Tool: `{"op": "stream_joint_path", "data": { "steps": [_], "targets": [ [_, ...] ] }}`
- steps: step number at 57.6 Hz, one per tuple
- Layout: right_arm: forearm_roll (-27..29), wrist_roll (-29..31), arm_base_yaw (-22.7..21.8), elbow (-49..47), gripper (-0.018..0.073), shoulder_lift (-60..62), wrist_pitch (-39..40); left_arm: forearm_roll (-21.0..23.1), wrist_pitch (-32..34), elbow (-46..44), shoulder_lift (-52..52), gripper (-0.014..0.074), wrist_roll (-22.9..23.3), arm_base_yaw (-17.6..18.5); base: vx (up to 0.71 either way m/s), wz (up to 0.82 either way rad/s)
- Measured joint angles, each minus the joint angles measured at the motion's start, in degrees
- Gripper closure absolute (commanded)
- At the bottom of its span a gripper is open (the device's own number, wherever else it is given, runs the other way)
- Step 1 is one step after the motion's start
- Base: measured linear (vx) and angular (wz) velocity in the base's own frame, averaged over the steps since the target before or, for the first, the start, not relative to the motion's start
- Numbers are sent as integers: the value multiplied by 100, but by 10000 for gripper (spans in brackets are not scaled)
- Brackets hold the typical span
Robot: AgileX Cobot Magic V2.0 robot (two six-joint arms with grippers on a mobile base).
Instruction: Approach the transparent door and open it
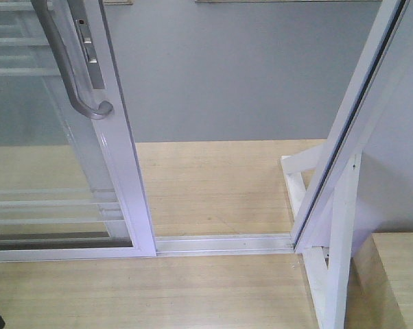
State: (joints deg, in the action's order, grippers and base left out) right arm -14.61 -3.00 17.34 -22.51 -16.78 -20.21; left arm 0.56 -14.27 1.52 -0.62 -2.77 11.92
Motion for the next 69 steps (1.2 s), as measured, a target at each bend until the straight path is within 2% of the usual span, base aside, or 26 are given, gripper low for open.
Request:
{"op": "stream_joint_path", "data": {
  "steps": [13, 20, 26, 36, 45, 61, 69],
  "targets": [
    [14, 5, 0, 0, 567, 0, 0, 0, 0, 0, 0, 596, 0, 0, 0, 0],
    [327, 103, 0, 108, 567, 5, 72, 0, 0, 0, 0, 596, 0, 0, 0, 0],
    [723, 300, 0, 807, 567, 142, 511, 0, 5, 0, 0, 596, 0, 0, 0, 0],
    [1133, 246, 0, 2258, 567, 756, 1489, 0, 5, 0, 0, 596, 0, 0, 0, 0],
    [1321, 182, -14, 2420, 567, 1513, 1549, 0, 11, 0, 0, 596, 0, 0, 0, 0],
    [1418, 134, -857, 2420, 567, 1733, 1578, 0, 11, 0, 0, 596, 0, 0, 0, 0],
    [1461, 134, -992, 2420, 567, 1733, 1597, 0, 11, 0, 0, 596, 0, 0, 0, 0]
  ]
}}
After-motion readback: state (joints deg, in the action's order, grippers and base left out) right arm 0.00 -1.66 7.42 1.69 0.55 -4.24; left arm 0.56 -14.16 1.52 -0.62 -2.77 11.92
